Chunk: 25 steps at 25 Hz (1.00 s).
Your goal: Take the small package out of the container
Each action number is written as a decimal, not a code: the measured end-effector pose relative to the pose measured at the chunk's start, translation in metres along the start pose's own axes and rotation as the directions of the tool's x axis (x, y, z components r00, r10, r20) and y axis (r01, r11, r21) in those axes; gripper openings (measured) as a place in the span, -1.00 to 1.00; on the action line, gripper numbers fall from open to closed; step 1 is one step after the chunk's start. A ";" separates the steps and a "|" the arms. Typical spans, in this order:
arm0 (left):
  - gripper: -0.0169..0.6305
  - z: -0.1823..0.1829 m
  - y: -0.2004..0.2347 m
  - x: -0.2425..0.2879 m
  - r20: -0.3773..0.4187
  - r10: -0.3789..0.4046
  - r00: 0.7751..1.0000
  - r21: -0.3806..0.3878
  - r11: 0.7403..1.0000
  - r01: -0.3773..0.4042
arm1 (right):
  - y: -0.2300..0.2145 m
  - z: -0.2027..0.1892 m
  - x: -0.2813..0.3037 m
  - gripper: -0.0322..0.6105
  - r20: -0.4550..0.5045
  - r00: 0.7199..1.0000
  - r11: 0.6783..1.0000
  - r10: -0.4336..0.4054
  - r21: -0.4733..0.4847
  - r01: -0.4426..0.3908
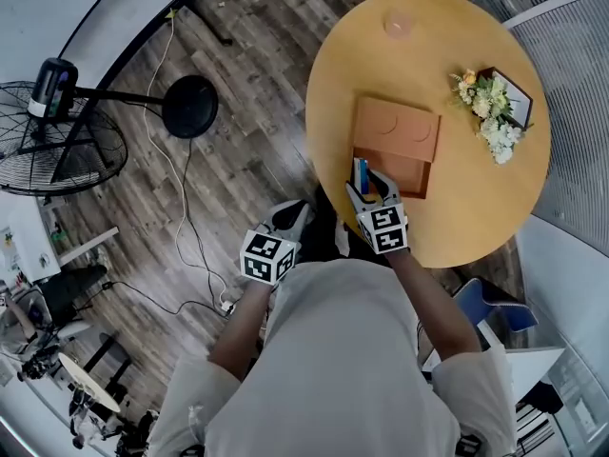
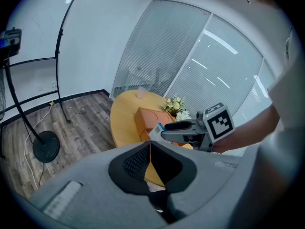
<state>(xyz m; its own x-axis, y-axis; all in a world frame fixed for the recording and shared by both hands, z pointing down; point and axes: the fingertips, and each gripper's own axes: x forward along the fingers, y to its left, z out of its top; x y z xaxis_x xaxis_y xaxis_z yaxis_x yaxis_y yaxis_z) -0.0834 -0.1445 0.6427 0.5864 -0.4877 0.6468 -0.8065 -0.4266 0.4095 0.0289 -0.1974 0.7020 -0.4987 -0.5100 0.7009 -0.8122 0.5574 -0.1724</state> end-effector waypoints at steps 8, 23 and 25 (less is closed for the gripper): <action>-0.89 0.007 0.008 -0.003 0.000 -0.011 1.000 0.015 1.000 0.011 | 0.008 0.002 0.001 -0.21 0.004 1.000 1.000 -0.010 -0.013 0.010; -0.89 0.000 0.012 -0.003 -0.020 -0.011 1.000 0.019 1.000 0.011 | -0.029 -0.002 -0.005 -0.21 0.038 0.991 0.986 -0.128 0.115 0.123; -0.89 -0.002 0.011 -0.003 -0.020 -0.012 1.000 0.019 1.000 0.012 | -0.024 -0.002 -0.005 -0.21 0.040 0.993 0.988 -0.112 0.108 0.108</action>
<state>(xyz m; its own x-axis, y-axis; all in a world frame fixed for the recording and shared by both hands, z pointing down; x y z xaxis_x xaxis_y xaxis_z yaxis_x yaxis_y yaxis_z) -0.0940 -0.1462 0.6470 0.5941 -0.4670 0.6549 -0.7978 -0.4466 0.4051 0.0514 -0.2070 0.7039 -0.4161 -0.5953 0.6873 -0.8889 0.4256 -0.1695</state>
